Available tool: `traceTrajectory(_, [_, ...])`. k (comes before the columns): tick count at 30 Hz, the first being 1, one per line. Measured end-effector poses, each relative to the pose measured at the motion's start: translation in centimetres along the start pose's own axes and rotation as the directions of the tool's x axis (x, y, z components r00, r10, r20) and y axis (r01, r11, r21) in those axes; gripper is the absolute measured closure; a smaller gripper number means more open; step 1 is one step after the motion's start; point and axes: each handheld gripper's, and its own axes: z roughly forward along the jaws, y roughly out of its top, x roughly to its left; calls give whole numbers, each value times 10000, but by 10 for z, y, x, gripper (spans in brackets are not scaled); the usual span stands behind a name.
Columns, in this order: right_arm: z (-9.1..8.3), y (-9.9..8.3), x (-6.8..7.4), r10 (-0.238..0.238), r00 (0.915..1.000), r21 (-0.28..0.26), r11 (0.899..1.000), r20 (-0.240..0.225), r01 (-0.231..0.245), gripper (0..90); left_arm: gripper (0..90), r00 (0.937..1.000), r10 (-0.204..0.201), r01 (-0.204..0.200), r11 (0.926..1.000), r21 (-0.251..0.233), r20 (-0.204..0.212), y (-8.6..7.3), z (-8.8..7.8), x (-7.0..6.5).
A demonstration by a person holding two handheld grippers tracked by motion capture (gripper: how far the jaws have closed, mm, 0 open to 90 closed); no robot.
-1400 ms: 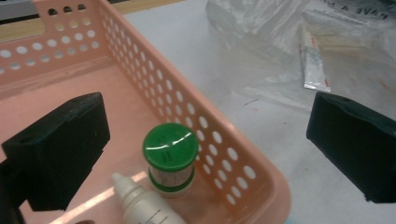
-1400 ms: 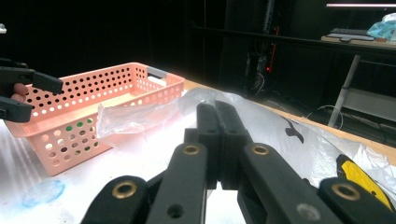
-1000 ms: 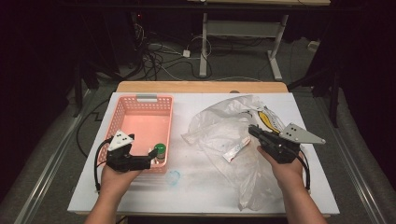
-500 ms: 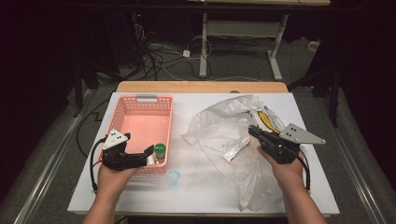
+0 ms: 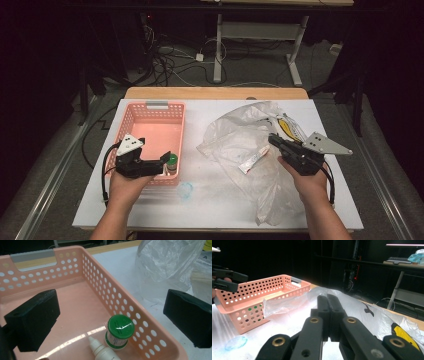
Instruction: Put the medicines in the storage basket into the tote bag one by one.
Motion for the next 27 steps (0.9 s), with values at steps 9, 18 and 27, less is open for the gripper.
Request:
traceTrajectory(9, [-1, 1, 0, 11, 10000, -31, 10000, 3, -11, 900, 6, 9999, -131, 130, 9997, 205, 34, 14, 9, 4])
traceTrajectory(18, [-2, 2, 1, 65, 10000, -84, 9999, -22, -65, 900, 106, 9999, -123, 113, 9860, 1666, 49, 32, 24, 15])
traceTrajectory(27, [-3, 1, -2, 187, 9998, -91, 9998, 36, -186, 900, 235, 9982, -153, -68, 9306, 3660, 575, 33, 37, 16])
